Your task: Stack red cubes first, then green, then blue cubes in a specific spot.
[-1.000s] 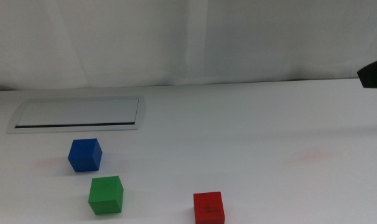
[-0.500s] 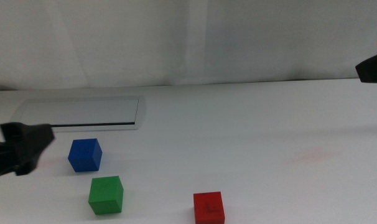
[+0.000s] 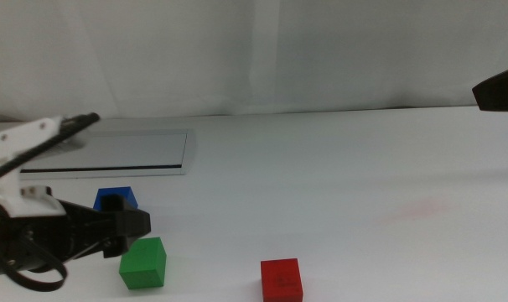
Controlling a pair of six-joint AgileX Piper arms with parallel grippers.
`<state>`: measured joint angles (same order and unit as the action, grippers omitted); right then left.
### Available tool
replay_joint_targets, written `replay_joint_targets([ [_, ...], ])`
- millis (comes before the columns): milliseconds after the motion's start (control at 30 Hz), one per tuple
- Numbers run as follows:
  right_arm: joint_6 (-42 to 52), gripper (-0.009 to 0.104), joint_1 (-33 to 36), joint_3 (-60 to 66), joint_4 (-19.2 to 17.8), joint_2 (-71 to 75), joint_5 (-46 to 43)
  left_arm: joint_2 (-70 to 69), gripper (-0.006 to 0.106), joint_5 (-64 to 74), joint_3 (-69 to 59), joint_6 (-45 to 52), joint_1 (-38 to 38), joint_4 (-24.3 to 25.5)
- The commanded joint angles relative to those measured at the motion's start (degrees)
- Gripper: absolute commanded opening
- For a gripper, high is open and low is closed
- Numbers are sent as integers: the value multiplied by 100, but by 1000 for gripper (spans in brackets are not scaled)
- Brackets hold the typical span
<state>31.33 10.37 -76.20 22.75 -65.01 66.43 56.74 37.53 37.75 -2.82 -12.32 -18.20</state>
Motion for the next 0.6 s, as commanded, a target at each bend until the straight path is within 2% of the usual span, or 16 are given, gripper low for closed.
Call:
replay_joint_targets([
  [0,58,82,10,-20,65,20,30,209,87,44,43,-334,-140,228],
  [167,44,82,10,-20,65,20,30,664,87,111,43,-1238,-384,1046],
  [367,44,82,10,-20,65,20,30,1287,87,198,170,-2079,-775,1675],
  [400,44,82,10,-20,65,20,19,1497,87,198,234,-2346,-892,1956],
  [567,17,82,10,-20,65,20,19,2000,87,174,391,-2660,-1102,2271],
])
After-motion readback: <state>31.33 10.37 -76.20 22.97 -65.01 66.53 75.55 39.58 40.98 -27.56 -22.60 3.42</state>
